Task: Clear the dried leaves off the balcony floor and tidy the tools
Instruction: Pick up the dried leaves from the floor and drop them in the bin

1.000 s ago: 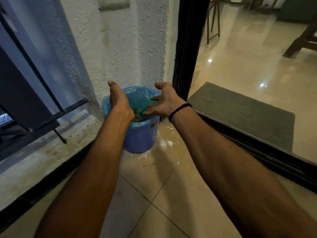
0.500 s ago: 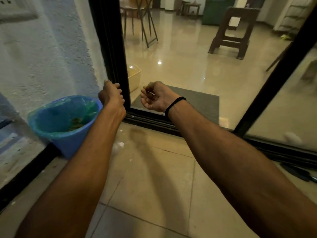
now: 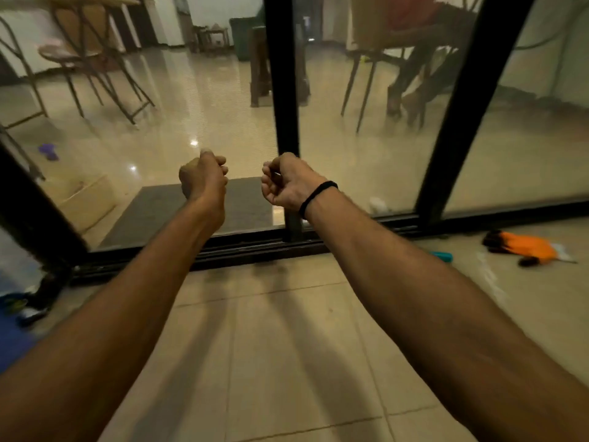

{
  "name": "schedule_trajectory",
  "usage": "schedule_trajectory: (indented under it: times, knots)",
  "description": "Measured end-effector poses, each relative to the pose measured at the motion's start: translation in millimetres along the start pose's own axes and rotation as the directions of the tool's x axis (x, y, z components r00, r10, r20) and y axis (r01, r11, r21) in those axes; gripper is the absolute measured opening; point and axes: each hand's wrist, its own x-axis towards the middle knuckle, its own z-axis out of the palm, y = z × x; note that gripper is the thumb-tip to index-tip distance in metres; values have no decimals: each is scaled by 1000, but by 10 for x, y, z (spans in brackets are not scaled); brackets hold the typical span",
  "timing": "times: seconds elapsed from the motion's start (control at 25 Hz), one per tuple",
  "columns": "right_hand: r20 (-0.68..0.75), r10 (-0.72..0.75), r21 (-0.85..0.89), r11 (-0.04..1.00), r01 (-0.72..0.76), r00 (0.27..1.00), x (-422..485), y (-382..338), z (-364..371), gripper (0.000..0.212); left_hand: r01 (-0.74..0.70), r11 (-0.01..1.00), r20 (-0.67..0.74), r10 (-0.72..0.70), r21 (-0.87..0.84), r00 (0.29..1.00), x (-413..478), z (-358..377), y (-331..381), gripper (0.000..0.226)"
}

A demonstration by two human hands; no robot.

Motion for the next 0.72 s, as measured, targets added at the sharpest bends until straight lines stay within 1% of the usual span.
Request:
schedule_trajectory:
  times: [0.12,0.24,0.32,0.44,0.52,0.6,0.72]
  knots:
    - [-107,-55,57,996,62,993,-130,-359,-831,24,-93,992,147,79,86,986,-433,796,28,36]
    - [-236,-118,109,983,147,965,-358,-668,-1673,21,-195,969,277,147,152,949,-926,1616,12,37]
    - [-319,-144,130,972,194,937,-543,-833,-2208,20,-245,950,366,162,193,916,-1267,2144,-33,37]
    - [-430,-185,145,952,270,884,-890,-1081,-3072,18,-310,922,501,160,232,851,-1829,2917,-182,38]
    - [-504,-199,156,936,315,841,-1140,-1205,-3639,16,-354,904,590,155,238,793,-2204,3369,-275,40]
    - [-585,-217,153,917,369,781,-1414,-1267,-4210,15,-413,877,672,152,247,725,-2634,3754,-333,40]
    - [-703,-209,143,895,423,680,-1833,-1289,-4899,16,-488,844,758,164,224,631,-3219,4179,-410,41]
